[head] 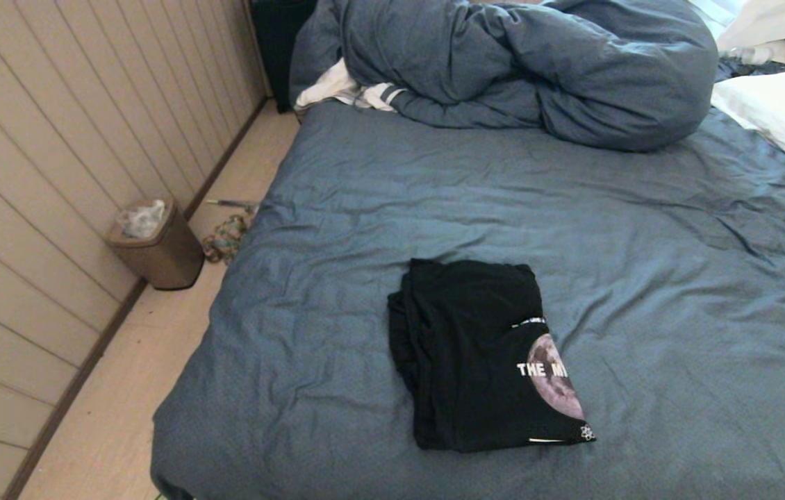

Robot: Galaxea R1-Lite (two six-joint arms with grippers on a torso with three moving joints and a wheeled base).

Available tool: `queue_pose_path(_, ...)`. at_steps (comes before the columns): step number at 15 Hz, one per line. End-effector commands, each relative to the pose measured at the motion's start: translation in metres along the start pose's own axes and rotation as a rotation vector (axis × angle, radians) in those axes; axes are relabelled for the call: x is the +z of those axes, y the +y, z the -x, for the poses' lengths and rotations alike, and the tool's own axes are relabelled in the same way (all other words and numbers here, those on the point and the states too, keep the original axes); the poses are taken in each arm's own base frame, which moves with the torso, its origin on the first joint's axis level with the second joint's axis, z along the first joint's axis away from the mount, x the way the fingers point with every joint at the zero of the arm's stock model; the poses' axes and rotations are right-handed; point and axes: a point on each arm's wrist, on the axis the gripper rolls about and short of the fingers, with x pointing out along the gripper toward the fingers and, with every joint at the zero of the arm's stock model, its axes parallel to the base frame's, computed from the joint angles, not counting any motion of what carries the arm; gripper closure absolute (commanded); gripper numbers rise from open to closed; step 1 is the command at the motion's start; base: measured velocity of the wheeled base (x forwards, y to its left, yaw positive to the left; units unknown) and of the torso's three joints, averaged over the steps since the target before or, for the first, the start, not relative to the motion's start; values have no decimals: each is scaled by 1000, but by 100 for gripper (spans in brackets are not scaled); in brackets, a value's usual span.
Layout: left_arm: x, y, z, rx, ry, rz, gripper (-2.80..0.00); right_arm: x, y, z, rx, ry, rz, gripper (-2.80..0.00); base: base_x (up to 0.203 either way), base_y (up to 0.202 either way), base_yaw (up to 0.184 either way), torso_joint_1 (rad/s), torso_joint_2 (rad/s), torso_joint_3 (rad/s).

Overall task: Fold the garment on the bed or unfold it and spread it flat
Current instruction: Unford the black T-shirt

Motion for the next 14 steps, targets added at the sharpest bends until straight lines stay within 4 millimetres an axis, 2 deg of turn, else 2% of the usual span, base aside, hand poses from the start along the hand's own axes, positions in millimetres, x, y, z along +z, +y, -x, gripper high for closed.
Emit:
queue_pose_path(1,-25,17,27,99,-48,36,0,-35,-29,34,-127,-84,-92,0,0,0,0,0,0,0)
queue_pose_path(3,-45,19,35,247,-88,55,0,-75,-36,41,-220,-63,-104,0,0,0,0,0,0,0)
queue_pose_path(5,-75,22,29,230,-35,8,0,-108,-37,44,-168,-53,-104,0,0,0,0,0,0,0)
queue_pose_path(7,-93,25,9,181,9,-5,0,-129,-34,46,-14,-63,-106,0,0,0,0,0,0,0)
queue_pose_path(10,-112,27,-19,40,-57,-38,0,-149,-30,34,36,-37,-49,0,0,0,0,0,0,0)
queue_pose_path(11,-121,29,-25,3,-42,-88,0,-153,-29,30,34,-31,-11,0,0,0,0,0,0,0)
queue_pose_path(13,-123,28,-28,-85,-48,-157,0,-173,-27,21,34,38,53,0,0,0,0,0,0,0)
queue_pose_path(14,-123,28,-28,-96,-46,-161,0,-175,-27,20,32,38,60,0,0,0,0,0,0,0)
